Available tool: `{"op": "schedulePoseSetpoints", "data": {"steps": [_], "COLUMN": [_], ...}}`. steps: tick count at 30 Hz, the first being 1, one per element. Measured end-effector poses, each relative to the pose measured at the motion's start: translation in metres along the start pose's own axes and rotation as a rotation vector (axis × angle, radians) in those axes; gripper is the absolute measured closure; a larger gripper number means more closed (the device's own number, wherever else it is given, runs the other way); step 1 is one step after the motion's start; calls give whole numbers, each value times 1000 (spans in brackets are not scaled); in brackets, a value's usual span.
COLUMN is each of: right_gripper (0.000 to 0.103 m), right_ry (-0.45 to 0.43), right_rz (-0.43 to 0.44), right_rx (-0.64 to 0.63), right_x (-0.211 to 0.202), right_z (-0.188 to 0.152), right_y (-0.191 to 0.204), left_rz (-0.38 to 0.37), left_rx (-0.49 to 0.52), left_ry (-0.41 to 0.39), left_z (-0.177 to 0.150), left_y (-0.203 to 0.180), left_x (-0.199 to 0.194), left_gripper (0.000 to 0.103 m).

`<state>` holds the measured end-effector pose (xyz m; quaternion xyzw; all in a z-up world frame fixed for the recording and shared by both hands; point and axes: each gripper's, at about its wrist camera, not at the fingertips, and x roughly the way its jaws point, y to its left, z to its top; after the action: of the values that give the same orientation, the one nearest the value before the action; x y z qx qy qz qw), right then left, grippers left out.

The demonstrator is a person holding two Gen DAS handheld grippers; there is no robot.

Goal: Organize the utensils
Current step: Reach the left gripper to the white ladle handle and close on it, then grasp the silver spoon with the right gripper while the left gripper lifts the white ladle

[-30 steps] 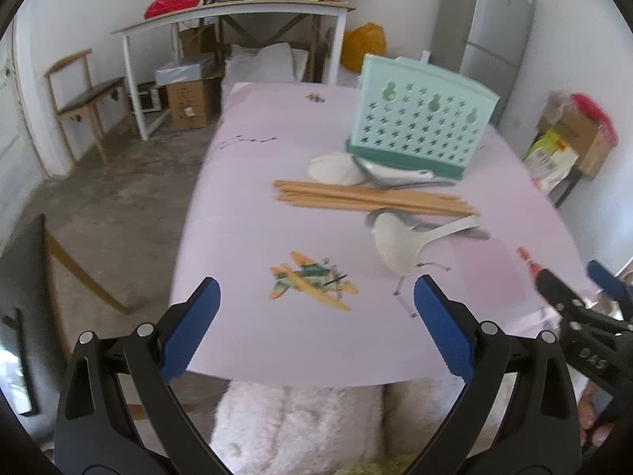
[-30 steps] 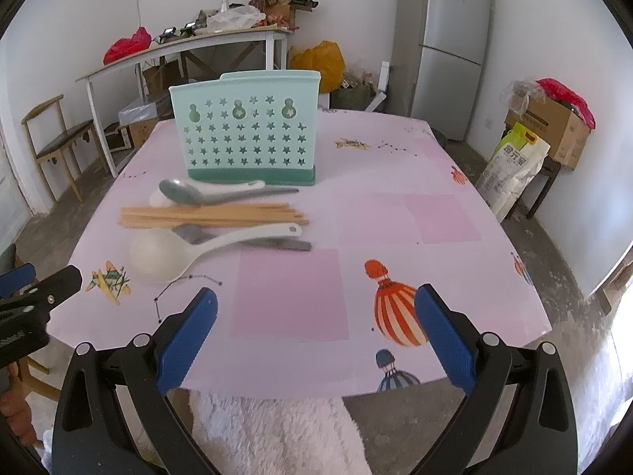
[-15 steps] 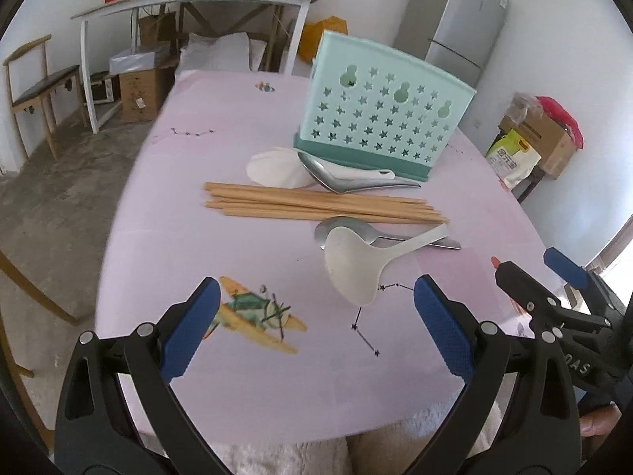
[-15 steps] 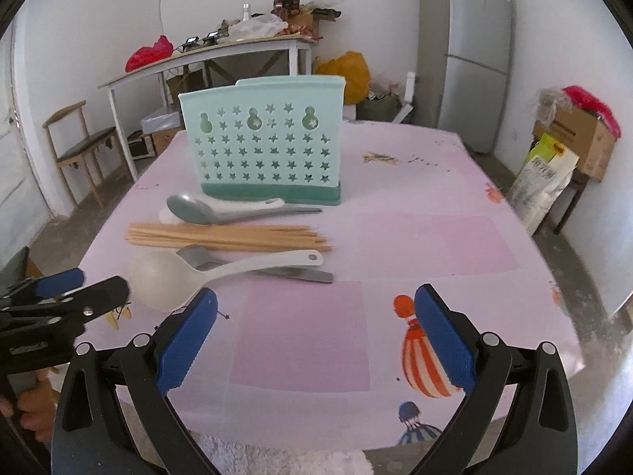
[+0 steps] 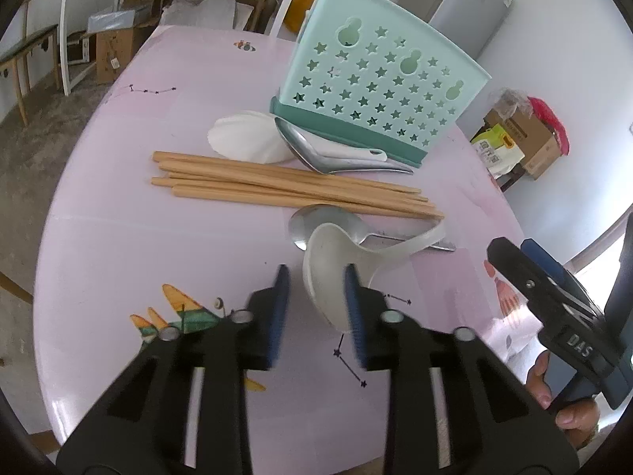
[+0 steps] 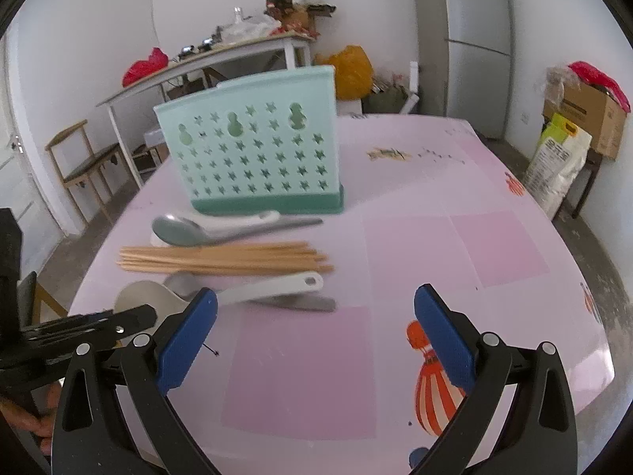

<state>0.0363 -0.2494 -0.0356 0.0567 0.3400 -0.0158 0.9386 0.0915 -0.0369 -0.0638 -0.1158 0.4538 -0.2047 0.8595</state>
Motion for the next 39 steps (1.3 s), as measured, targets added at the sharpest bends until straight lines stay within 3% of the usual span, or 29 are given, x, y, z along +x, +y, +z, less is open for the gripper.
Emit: {"op": "schedulePoseSetpoints", "data": {"steps": [3,9,12,14,20,26,32,36,38,39], "right_gripper": [6,7,13,27,54,72,73,80,95,96], "right_ry": [-47,-116,-19,68,232,346,412,450,460,459], "right_rz": [11,76,221,296,404,428,469,510,523,520], "right_rx": [-23,-145,-253,-345,-620,-775,-821,-829,-842,-856], "right_x": [-8,-23,-8,10,55,75,86,94,91,88], "right_z": [5,26,39,46,39,25,28,31,32,33], "right_y": [1,8,21,32,72,93,101,101,99,97], "left_rz": [-18,-62,-36,-26,-27,-46,-60,-62,-55,-51], "left_rx": [-19,-38,-23,-20,-33,-22,-18,-23,-24,-24], "left_ry": [10,53,97,117,142,140,138,129,121,117], "left_z": [0,1,0,-2,-10,-11,-13,-14,-14,-14], "left_y": [3,17,28,34,49,55,61,63,62,62], "left_x": [3,-15,-25,-31,-39,-39,-42,-42,-43,-43], "left_gripper": [97,99,98,98,98,98,98,98,98,98]}}
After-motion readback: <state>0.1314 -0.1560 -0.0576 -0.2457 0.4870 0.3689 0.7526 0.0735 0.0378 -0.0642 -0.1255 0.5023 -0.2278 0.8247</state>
